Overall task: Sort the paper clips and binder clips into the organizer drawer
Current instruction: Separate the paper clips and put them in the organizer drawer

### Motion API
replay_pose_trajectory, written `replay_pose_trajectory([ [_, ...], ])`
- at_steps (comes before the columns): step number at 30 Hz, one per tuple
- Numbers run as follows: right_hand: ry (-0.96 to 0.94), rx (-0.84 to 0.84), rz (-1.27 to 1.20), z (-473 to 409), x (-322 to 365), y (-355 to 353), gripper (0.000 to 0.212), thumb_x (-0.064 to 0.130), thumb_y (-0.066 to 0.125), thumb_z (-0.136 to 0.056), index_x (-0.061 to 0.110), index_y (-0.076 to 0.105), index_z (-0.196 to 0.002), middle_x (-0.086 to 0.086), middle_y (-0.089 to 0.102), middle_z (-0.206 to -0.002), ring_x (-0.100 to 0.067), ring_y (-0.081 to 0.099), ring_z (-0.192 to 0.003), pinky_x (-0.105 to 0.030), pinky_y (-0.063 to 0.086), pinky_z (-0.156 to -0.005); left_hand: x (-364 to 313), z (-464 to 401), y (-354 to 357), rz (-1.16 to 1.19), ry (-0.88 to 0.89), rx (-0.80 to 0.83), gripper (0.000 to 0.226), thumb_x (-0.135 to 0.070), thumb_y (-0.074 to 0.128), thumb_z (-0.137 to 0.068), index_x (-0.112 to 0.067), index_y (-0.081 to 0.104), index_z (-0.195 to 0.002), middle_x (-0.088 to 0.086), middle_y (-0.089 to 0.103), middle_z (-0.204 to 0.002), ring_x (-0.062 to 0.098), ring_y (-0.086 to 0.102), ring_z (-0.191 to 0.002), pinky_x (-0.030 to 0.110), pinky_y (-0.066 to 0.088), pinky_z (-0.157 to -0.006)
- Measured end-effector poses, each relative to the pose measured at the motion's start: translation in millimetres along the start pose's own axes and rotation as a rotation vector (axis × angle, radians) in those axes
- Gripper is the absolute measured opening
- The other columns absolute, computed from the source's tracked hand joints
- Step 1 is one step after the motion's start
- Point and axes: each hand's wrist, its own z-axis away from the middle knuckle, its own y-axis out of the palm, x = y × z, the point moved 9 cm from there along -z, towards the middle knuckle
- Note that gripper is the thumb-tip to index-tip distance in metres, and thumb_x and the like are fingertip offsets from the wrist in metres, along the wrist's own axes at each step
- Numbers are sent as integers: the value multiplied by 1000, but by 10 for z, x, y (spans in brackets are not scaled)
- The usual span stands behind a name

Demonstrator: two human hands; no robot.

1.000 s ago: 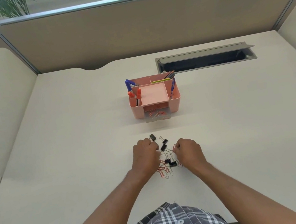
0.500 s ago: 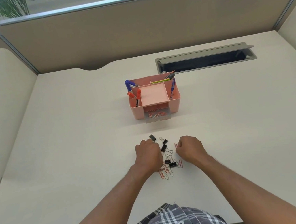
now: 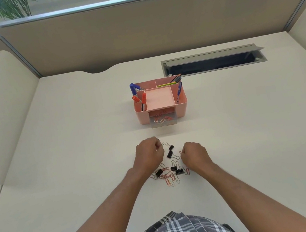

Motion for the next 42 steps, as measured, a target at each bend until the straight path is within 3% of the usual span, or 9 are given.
replay_pose_trajectory([
  [5,-18,115,-85,-28,2,-51,36,10,47,-85,20,29,-55,1,33,-56,-23,35,-60,-28,24,-47,-68,-198,-267,142,-13,-81,10,-16,58,-85,-21,60,-77,-8,64,-72,11,61,-68,37,55,-67],
  [11,-140,-92,-514,-142,296,-793,21,28,58,-94,21,57,-75,9,56,-69,-9,50,-63,-25,38,-58,-271,-468,-536,111,88,-172,8,-11,60,-87,-18,63,-85,-4,65,-80,15,59,-75,34,53,-69],
  [15,-219,-240,-414,-304,629,-1184,11,20,56,-94,17,62,-86,2,64,-83,-16,57,-76,-32,47,-67,-476,-576,-606,15,155,-216,10,-9,60,-87,-13,70,-87,2,69,-83,20,59,-75,38,53,-72],
  [20,-273,-243,-214,-449,866,-1227,14,13,53,-95,10,66,-95,-8,66,-96,-23,59,-85,-37,52,-72,-531,-631,-592,-23,174,-219,14,-7,58,-87,-9,72,-90,7,71,-85,26,62,-77,43,54,-73],
  [26,-325,-288,-382,-289,702,-1304,17,13,54,-93,13,69,-101,-6,69,-96,-21,61,-89,-37,54,-78,-438,-416,-618,58,225,-289,17,0,56,-87,-13,67,-91,3,67,-87,21,58,-80,38,52,-70],
  [29,-241,-257,-436,-94,379,-1136,13,17,59,-91,19,71,-96,3,70,-88,-16,62,-81,-29,50,-75,-210,-205,-446,62,175,-227,14,-7,58,-89,-17,66,-97,0,66,-91,18,56,-85,36,50,-78],
  [34,-41,-15,-146,119,-152,-355,18,24,61,-91,17,71,-104,-2,71,-104,-24,64,-98,-28,46,-80,129,65,63,-143,154,119,19,-18,60,-92,-23,71,-107,-1,65,-107,21,55,-104,36,42,-90],
  [38,-90,5,-49,263,-162,-38,18,22,56,-91,14,66,-104,-7,60,-103,-28,60,-96,-28,38,-72,222,209,205,-231,208,145,22,-23,66,-89,-30,70,-109,-3,53,-108,22,43,-108,33,25,-83],
  [42,-75,-55,-34,331,-38,17,18,28,57,-89,15,52,-77,-7,55,-89,-27,53,-78,-30,34,-64,192,223,229,-315,221,98,18,-26,66,-87,-30,70,-105,-4,51,-105,22,42,-105,33,22,-79],
])
